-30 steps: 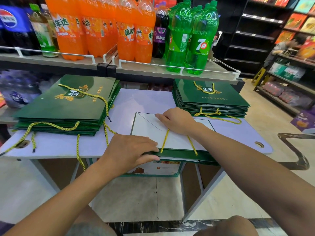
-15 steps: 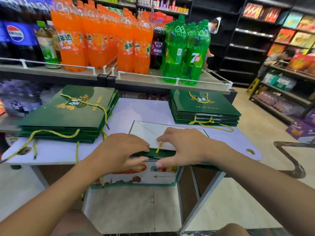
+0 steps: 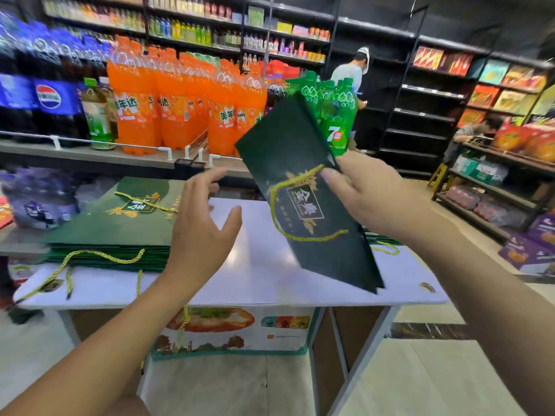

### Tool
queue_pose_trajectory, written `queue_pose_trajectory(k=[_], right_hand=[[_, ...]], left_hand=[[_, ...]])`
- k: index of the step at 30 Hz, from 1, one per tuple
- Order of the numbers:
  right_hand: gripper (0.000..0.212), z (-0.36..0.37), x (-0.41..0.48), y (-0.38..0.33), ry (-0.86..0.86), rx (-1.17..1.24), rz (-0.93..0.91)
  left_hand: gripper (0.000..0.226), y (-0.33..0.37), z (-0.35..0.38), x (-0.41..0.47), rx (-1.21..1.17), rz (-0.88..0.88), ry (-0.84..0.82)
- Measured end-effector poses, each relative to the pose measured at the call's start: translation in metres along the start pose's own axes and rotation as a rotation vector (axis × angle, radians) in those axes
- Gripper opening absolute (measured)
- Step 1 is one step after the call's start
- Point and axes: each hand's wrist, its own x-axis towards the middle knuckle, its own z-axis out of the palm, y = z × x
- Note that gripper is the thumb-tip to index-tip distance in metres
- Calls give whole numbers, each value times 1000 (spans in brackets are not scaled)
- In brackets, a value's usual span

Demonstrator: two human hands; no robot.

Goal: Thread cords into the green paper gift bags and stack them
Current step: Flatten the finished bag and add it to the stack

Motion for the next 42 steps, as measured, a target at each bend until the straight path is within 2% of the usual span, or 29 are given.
queue_pose_trajectory(k=[2, 5, 7, 9, 11, 13, 15, 17, 20, 21, 23, 26, 30, 32, 34, 36, 40, 42], right_hand=[[35, 3, -2, 5, 81, 290, 165], [31, 16, -13, 0, 197, 739, 368], [27, 29, -23, -5, 238, 896, 450], [18, 43, -37, -11, 243, 1047, 538], [9, 58, -51, -16, 224, 1192, 628], [1, 72, -65, -19, 206, 1344, 738], [12, 85, -80, -21, 169, 1446, 867], [25, 101, -99, -24, 90, 1538, 983], [55, 124, -124, -30, -68, 1673, 1088], [59, 129, -130, -31, -124, 1688, 1100], [51, 135, -135, -31, -190, 1717, 1130], [35, 134, -136, -28, -259, 1721, 1151], [34, 119, -133, -16, -388, 1565, 1087], [34, 105, -131, -6, -489, 1415, 1015], [36, 92, -127, 3, -612, 1181, 926], [38, 84, -123, 12, -660, 928, 840], [25, 81, -109, 26, -476, 593, 680], [24, 90, -102, 32, -350, 496, 567]], left_hand=[[54, -7, 9, -2, -67, -233, -99], [73, -5, 20, -7, -239, -664, -242], [82, -2, 24, -10, -411, -888, -222], [77, -6, 23, -9, -529, -1012, -191], [52, -9, 21, -6, -673, -1052, -228], [43, -15, 22, -6, -713, -1054, -220], [44, -23, 23, -5, -603, -1017, -190], [32, -27, 20, -3, -451, -924, -233], [29, -39, 16, -4, -219, -826, -286], [28, -43, 14, -4, -158, -806, -307], [29, -50, 13, -5, -75, -770, -361], [27, -59, 16, -8, 27, -713, -398], [27, -70, 17, -10, 131, -693, -439], [30, -71, 18, -11, 164, -668, -460], [29, -69, 19, -11, 183, -633, -478], [29, -70, 22, -12, 195, -612, -489], [27, -72, 22, -13, 279, -534, -509], [36, -73, 23, -15, 342, -497, -536]])
